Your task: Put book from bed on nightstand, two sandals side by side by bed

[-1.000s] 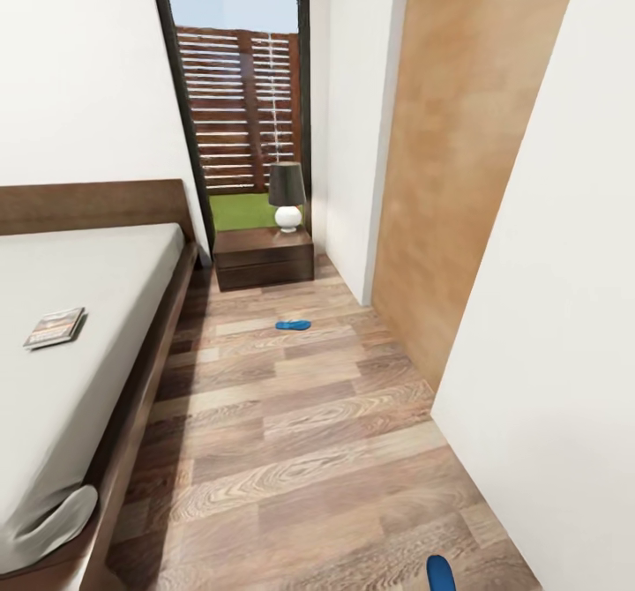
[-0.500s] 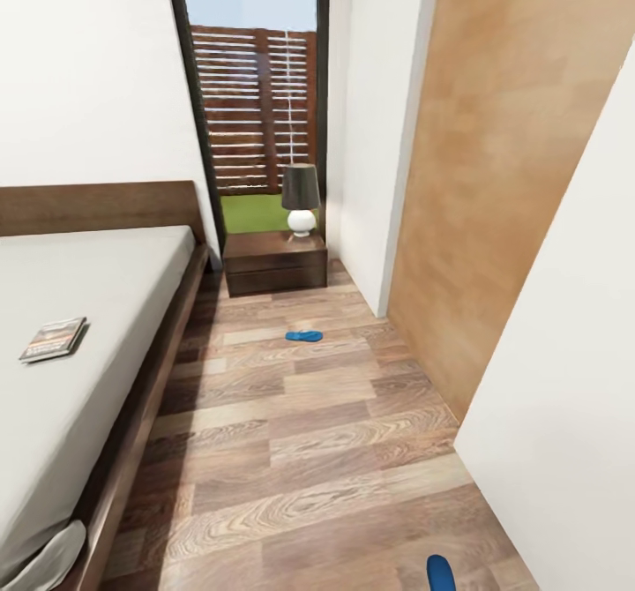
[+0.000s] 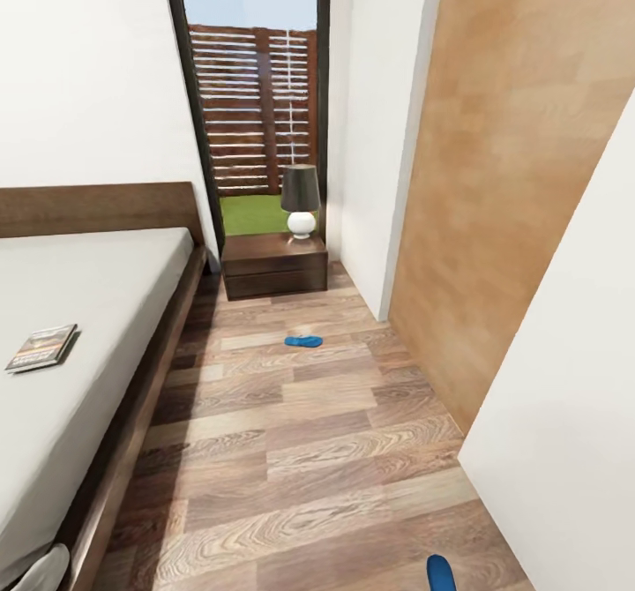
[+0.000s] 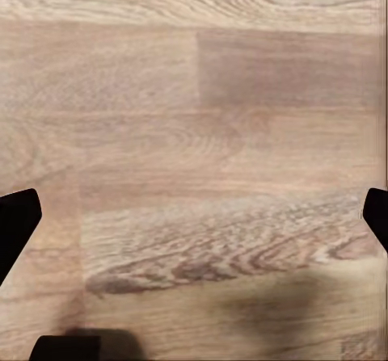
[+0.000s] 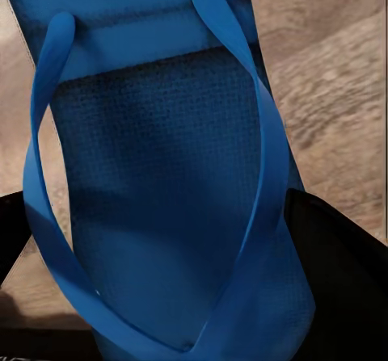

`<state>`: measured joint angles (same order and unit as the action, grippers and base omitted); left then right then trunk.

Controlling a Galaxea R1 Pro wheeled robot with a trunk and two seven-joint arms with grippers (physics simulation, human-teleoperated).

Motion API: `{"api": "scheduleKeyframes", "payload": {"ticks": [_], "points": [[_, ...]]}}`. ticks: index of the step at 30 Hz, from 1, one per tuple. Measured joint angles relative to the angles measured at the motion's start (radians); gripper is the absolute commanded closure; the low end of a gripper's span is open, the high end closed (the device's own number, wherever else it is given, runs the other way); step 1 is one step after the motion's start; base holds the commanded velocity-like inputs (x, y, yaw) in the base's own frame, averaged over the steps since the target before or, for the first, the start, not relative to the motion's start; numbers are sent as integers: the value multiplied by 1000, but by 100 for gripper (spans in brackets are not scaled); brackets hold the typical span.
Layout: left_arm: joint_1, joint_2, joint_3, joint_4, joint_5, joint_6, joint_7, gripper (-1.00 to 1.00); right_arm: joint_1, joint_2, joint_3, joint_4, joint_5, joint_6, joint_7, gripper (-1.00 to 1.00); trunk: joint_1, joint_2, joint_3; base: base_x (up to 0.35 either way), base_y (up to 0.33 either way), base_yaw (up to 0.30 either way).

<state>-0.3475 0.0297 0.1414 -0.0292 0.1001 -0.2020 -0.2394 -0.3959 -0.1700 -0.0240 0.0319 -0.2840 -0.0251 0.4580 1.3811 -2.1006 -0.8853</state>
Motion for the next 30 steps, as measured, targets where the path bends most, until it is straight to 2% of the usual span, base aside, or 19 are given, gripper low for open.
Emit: {"api": "scheduleKeyframes", "payload": {"ticks": [19, 30], "points": [[0, 0, 1, 0, 0, 0, 0, -100, 0, 0, 0, 0, 0, 0, 0, 100, 0, 0, 0, 294, -98, 20], [0, 1, 1, 0, 0, 0, 0, -100, 0, 0, 0, 0, 0, 0, 0, 100, 1, 0, -2, 34, -1, 208]]}}
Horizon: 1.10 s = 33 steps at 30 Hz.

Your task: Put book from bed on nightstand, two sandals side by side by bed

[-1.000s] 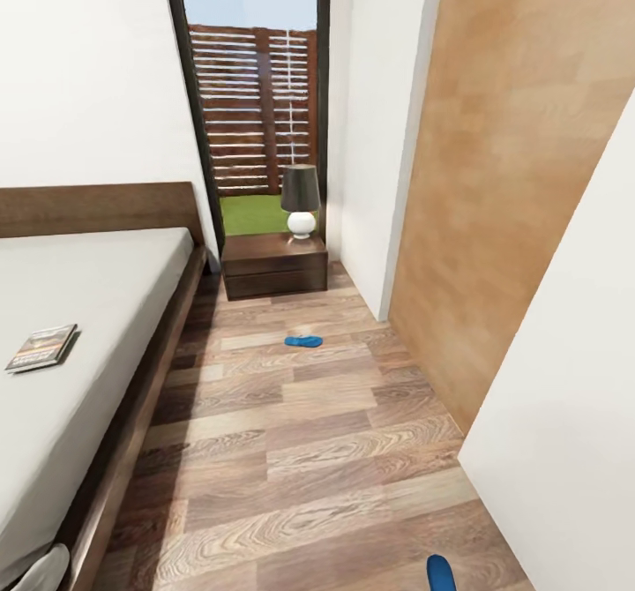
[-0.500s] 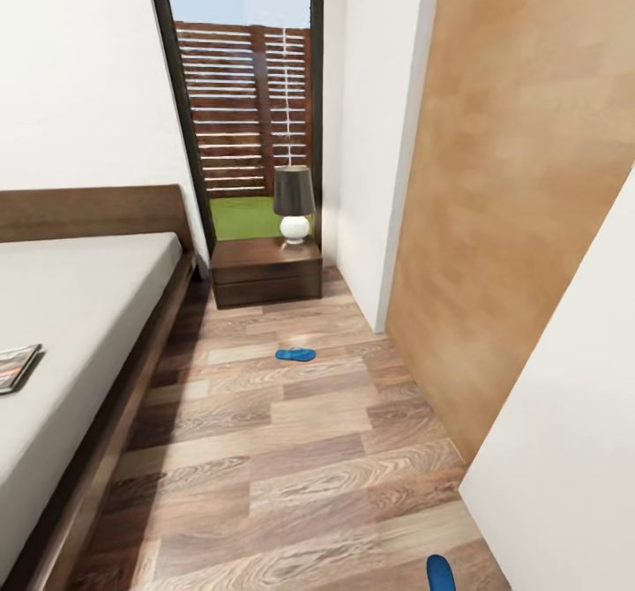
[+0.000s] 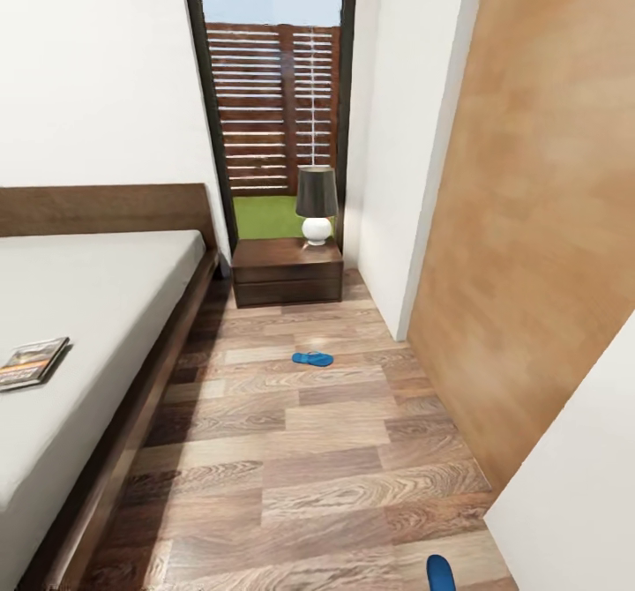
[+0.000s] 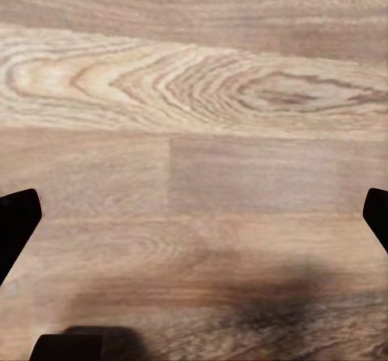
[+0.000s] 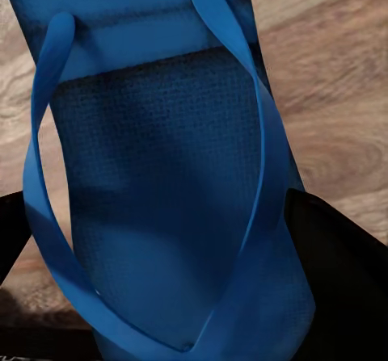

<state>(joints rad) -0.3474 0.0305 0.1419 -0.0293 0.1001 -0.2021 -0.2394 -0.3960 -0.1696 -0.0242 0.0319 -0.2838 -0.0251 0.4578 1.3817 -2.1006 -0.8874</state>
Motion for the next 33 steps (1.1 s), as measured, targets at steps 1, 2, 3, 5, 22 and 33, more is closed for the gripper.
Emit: {"api": "scheduleKeyframes", "payload": {"ticks": [1, 2, 3, 5, 22, 33], "points": [[0, 0, 0, 0, 0, 0, 0, -100, 0, 0, 0, 0, 0, 0, 0, 100, 0, 0, 0, 52, 0, 61], [0, 0, 0, 0, 0, 0, 0, -100, 0, 0, 0, 0, 0, 0, 0, 100, 0, 0, 0, 91, 0, 49], [0, 0, 0, 0, 0, 0, 0, -100, 0, 0, 0, 0, 0, 0, 0, 100, 0, 0, 0, 225, 0, 20], [0, 0, 1, 0, 0, 0, 0, -100, 0, 0, 0, 0, 0, 0, 0, 100, 0, 0, 0, 277, 0, 9], [0, 0, 1, 0, 0, 0, 0, -100, 0, 0, 1, 0, 0, 0, 0, 100, -1, 0, 0, 316, 0, 124], [0, 0, 1, 0, 0, 0, 0, -100, 0, 0, 0, 0, 0, 0, 1, 100, 0, 0, 0, 227, 0, 75]]}}
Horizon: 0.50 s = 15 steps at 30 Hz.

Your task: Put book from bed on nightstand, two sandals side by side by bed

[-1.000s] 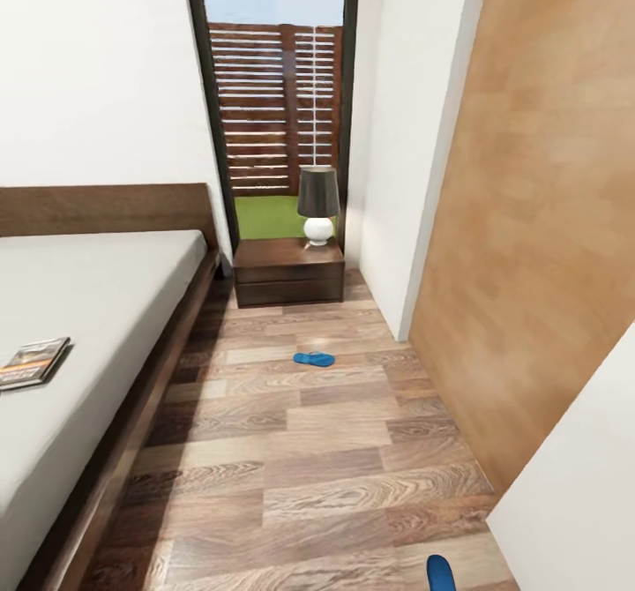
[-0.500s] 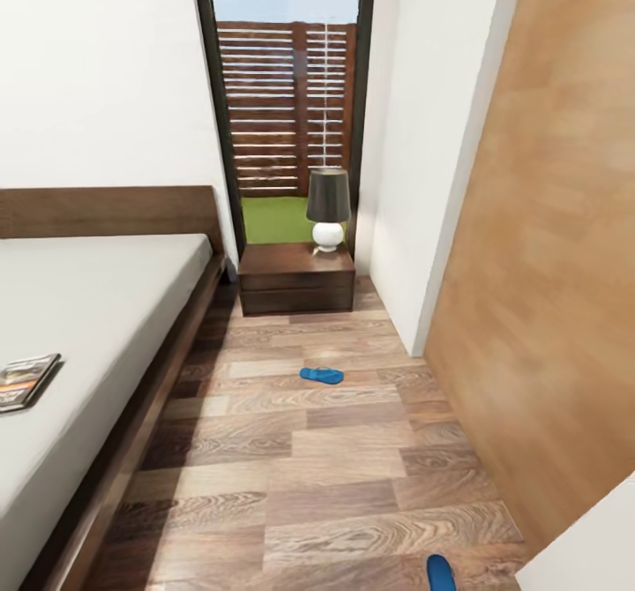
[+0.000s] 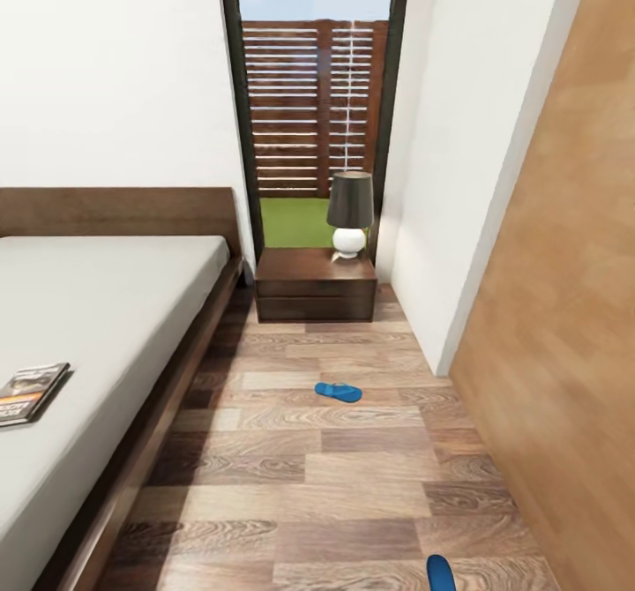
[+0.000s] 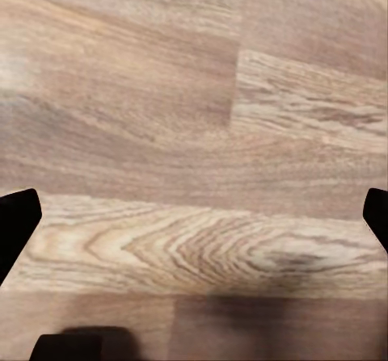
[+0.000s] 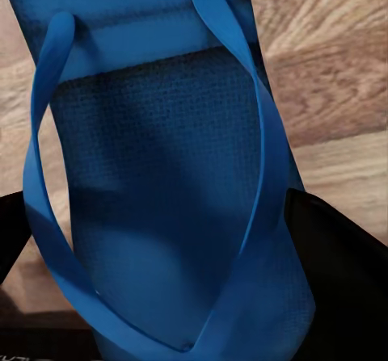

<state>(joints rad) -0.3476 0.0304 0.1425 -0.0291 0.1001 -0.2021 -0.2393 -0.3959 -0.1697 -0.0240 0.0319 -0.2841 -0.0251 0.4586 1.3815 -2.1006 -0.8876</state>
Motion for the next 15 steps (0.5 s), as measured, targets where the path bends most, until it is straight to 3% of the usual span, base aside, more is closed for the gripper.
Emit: {"api": "scheduleKeyframes", "payload": {"ticks": [15], "points": [[0, 0, 0, 0, 0, 0, 0, -100, 0, 1, 0, 0, 0, 0, 0, 100, 0, 0, 0, 8, 0, -241]]}}
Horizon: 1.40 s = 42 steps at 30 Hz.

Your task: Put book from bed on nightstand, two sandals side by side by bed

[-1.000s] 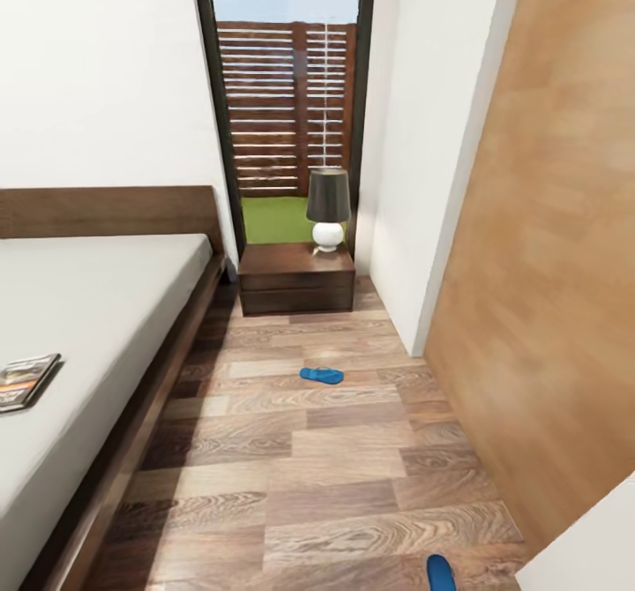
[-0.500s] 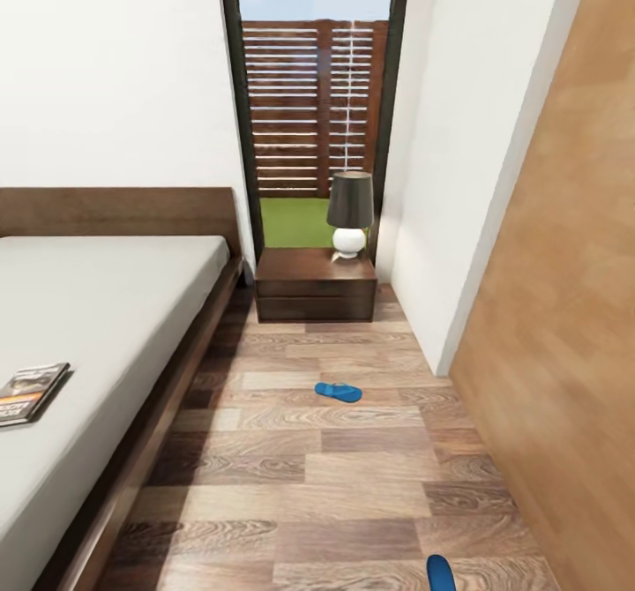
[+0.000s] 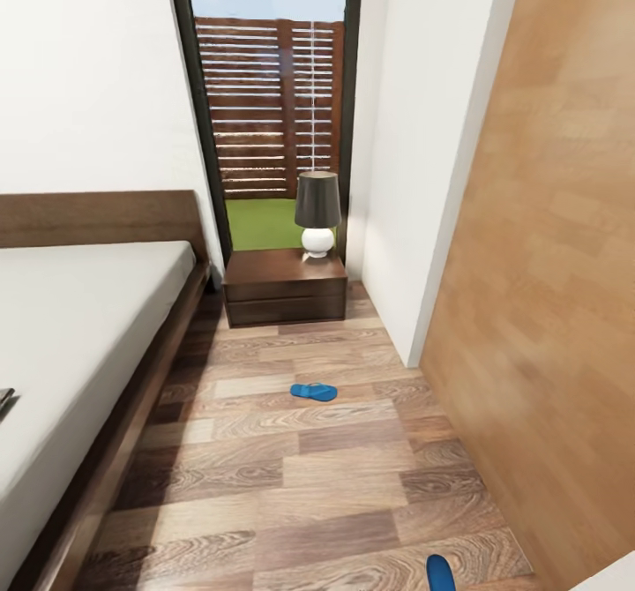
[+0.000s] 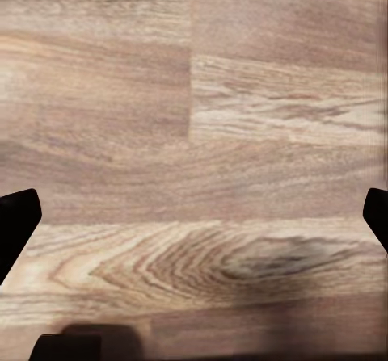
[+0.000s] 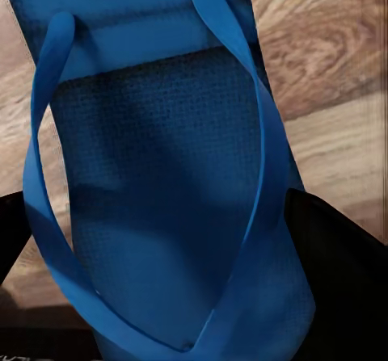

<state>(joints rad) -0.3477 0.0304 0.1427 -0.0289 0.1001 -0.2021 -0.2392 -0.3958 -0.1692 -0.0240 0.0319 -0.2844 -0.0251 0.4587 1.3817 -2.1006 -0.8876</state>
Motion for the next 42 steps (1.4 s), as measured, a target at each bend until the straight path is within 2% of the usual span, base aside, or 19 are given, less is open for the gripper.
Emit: {"api": "scheduleKeyframes", "payload": {"ticks": [7, 20, 29, 42], "points": [[0, 0, 0, 0, 0, 0, 0, -100, 0, 0, 0, 0, 0, 0, -1, 100, 0, 0, 0, 59, -19, -32], [0, 1, 0, 0, 0, 0, 0, -100, 0, 0, 0, 0, 0, 0, -1, 100, 0, 0, 0, 252, -124, -1], [0, 2, 0, 0, 0, 0, 0, -100, 0, -1, 0, 0, 0, 0, 0, 100, 0, 0, 0, 62, -23, 0], [0, 2, 0, 0, 0, 0, 0, -100, 0, -1, 0, 0, 0, 0, 0, 100, -1, 0, 0, 306, 2, 0]]}}
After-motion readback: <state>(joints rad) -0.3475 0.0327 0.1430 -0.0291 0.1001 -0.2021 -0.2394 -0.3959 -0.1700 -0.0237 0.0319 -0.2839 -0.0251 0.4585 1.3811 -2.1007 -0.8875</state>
